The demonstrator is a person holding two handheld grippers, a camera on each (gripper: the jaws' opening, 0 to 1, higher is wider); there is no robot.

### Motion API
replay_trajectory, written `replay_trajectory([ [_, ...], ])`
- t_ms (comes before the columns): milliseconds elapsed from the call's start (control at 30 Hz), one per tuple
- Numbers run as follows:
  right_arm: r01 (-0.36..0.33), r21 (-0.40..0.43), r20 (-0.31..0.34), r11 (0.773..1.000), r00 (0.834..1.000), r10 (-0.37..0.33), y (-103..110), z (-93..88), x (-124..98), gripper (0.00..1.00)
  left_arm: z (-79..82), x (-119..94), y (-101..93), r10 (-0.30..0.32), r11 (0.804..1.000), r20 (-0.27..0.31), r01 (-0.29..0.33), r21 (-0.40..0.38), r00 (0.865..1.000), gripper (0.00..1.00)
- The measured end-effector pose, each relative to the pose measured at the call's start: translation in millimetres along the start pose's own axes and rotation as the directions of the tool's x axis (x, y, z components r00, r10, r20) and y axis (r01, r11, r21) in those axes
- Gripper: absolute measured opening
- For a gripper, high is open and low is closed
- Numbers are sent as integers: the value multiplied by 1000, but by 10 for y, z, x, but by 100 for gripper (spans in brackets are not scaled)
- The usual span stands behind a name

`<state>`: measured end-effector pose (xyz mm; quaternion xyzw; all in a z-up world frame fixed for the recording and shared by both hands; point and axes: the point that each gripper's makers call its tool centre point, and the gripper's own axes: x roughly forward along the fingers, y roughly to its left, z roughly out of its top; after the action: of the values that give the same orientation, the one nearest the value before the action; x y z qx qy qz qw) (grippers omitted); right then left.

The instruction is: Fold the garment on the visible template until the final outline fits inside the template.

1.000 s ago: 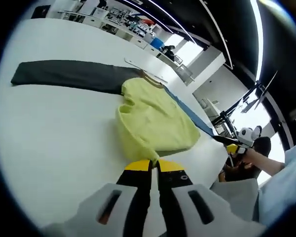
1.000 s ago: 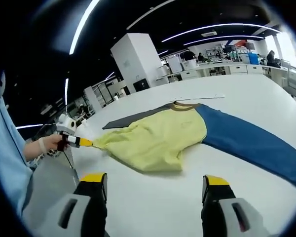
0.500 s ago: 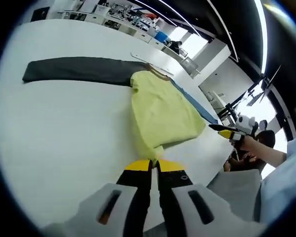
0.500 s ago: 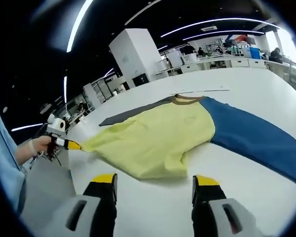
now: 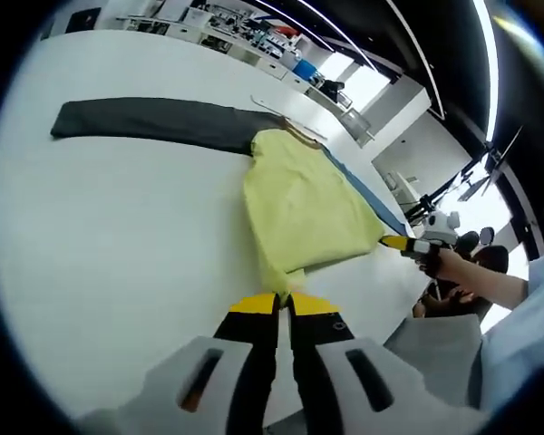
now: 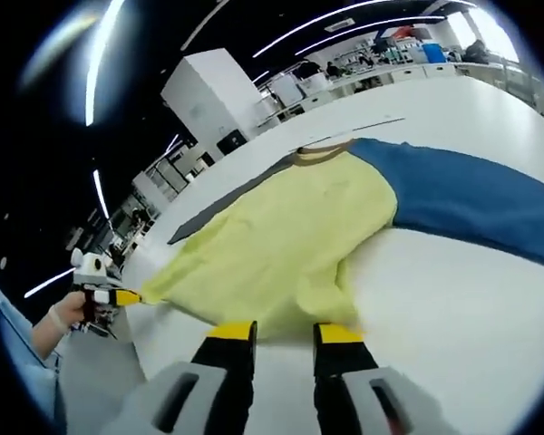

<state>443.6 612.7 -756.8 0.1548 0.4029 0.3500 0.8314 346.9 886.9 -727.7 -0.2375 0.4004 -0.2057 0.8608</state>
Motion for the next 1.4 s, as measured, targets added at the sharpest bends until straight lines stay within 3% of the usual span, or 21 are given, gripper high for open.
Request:
replay_trajectory([
  [100,13,26,-10,1000,1000,-12,-4,-34,53,14,-5,4,3,-1,1000,0,1,-5,1000,1],
  [200,19,70,-23,997,1000,-18,-33,-45,88,0,-16,6,21,-1,1000,-1,1,-11,1000,1],
  [333,4,86,3,996,1000,-5,59,61,69,0,-14,5,37,1,1000,2,-1,-13,1000,1],
  [400,-59,143,41,988,998,53,210,218,49,0,0,0,47,3,1000,3,-3,-12,1000,1],
  [533,-120,199,124,973,988,96,363,621,35,0,38,10,78,4,1000,2,-4,-5,1000,1],
  [667,-139,180,152,974,982,112,458,980,142,0,87,20,103,7,1000,1,-7,-2,1000,1],
  [967,-110,129,137,986,986,92,564,1392,521,0,257,21,175,21,1000,33,-21,2,999,1],
  [1100,-80,111,100,991,993,69,488,1478,713,0,328,28,228,30,1000,43,-30,4,999,1],
  [1400,-12,87,15,996,1000,10,243,1389,1096,0,356,78,314,43,999,43,-43,-11,998,1],
])
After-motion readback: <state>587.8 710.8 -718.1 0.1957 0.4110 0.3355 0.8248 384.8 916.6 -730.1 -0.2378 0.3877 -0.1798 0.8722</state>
